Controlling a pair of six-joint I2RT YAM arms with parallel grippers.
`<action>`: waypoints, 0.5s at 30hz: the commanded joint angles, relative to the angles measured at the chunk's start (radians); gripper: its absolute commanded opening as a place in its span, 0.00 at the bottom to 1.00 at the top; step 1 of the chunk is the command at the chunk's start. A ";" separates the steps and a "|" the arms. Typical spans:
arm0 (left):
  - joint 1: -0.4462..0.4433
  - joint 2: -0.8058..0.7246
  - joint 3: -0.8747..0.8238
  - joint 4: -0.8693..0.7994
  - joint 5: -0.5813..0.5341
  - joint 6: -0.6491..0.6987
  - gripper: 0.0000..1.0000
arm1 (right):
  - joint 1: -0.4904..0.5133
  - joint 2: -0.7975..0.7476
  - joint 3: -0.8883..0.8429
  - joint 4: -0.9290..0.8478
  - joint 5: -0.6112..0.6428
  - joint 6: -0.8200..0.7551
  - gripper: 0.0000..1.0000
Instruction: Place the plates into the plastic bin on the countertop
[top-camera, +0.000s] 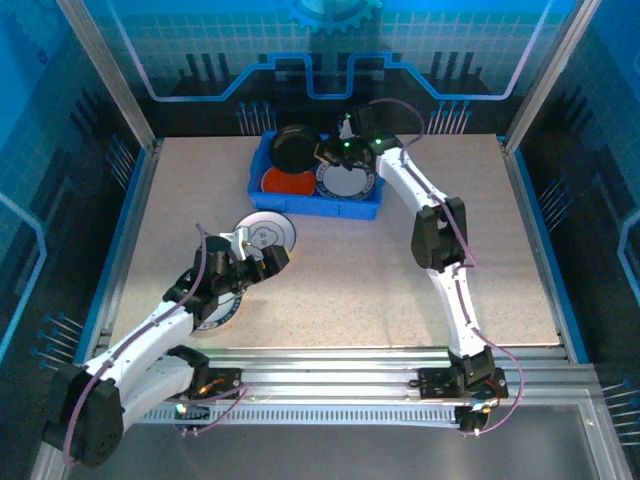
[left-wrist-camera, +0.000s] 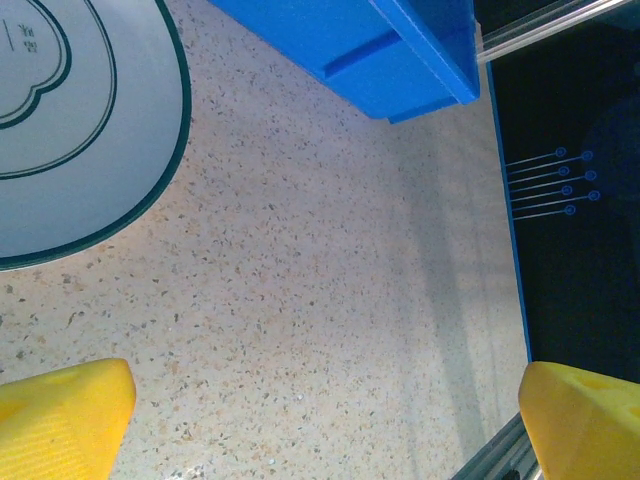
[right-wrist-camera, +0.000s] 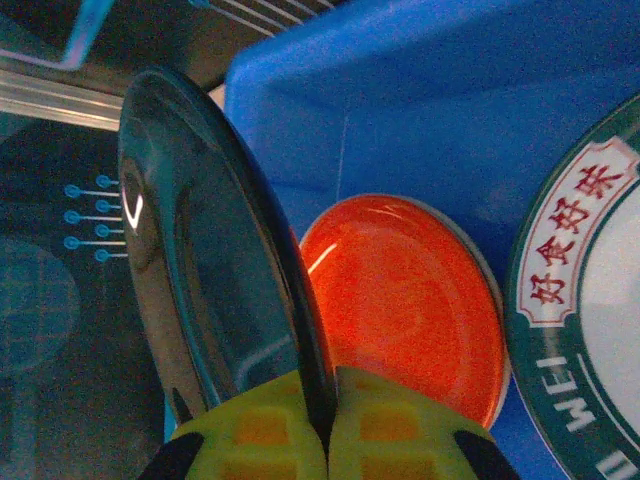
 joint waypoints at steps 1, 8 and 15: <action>-0.012 -0.015 -0.012 0.027 -0.004 0.012 0.99 | 0.026 0.046 0.080 -0.045 -0.016 0.007 0.00; -0.013 -0.007 -0.019 0.031 -0.006 0.008 0.99 | 0.043 0.106 0.098 -0.042 -0.017 0.035 0.00; -0.015 0.004 -0.025 0.033 -0.011 0.005 0.99 | 0.055 0.139 0.110 -0.046 0.001 0.042 0.00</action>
